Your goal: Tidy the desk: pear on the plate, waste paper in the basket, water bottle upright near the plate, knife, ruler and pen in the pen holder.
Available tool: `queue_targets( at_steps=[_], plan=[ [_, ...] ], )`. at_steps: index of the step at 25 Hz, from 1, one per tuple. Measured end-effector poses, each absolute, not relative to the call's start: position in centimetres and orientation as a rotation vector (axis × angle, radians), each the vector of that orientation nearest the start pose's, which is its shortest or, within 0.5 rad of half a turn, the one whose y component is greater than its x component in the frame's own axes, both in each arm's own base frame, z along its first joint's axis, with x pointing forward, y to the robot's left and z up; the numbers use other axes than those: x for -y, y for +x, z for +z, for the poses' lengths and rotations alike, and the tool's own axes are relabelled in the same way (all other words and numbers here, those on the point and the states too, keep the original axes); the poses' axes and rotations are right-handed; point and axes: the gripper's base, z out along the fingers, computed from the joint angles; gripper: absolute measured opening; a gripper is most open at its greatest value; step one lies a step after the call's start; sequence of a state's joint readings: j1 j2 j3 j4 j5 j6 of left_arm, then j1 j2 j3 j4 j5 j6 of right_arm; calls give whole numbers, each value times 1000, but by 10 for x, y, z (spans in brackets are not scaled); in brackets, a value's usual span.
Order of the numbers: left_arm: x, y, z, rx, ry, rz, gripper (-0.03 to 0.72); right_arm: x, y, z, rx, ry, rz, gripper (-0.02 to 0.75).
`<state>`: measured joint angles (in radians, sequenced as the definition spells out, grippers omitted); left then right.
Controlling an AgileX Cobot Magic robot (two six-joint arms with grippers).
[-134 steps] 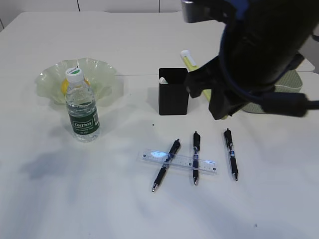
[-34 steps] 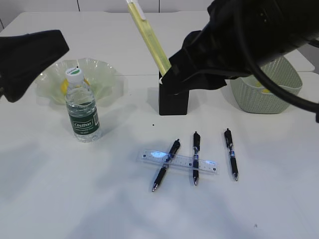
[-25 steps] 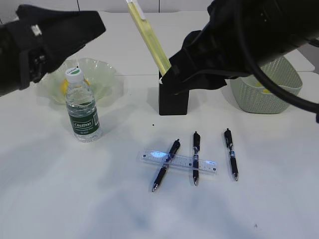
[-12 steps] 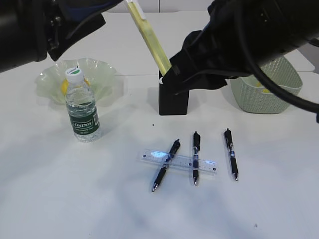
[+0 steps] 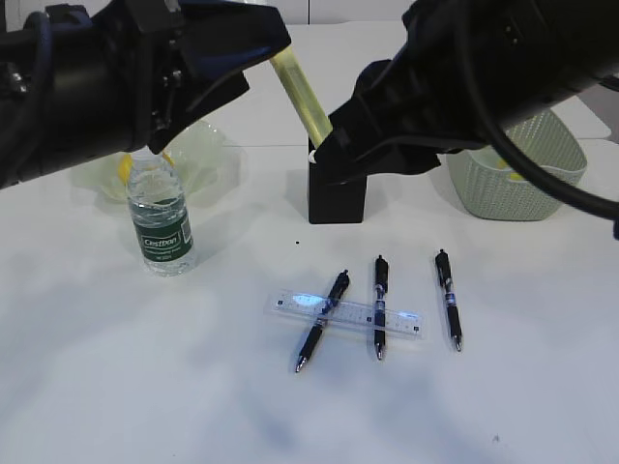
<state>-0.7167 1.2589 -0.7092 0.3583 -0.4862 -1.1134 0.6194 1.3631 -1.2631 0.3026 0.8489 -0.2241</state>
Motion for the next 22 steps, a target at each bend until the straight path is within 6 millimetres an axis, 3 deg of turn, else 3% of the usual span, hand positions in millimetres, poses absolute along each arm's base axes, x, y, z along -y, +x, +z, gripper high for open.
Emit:
queue_targets(
  at_steps=[16, 22],
  plan=[
    [203, 210, 303, -1722, 28, -1344, 466, -185, 224, 360, -2294, -872, 543, 126],
    [203, 210, 303, -1719, 27, -1346, 354, -185, 224, 360, -2294, -872, 543, 126]
  ],
)
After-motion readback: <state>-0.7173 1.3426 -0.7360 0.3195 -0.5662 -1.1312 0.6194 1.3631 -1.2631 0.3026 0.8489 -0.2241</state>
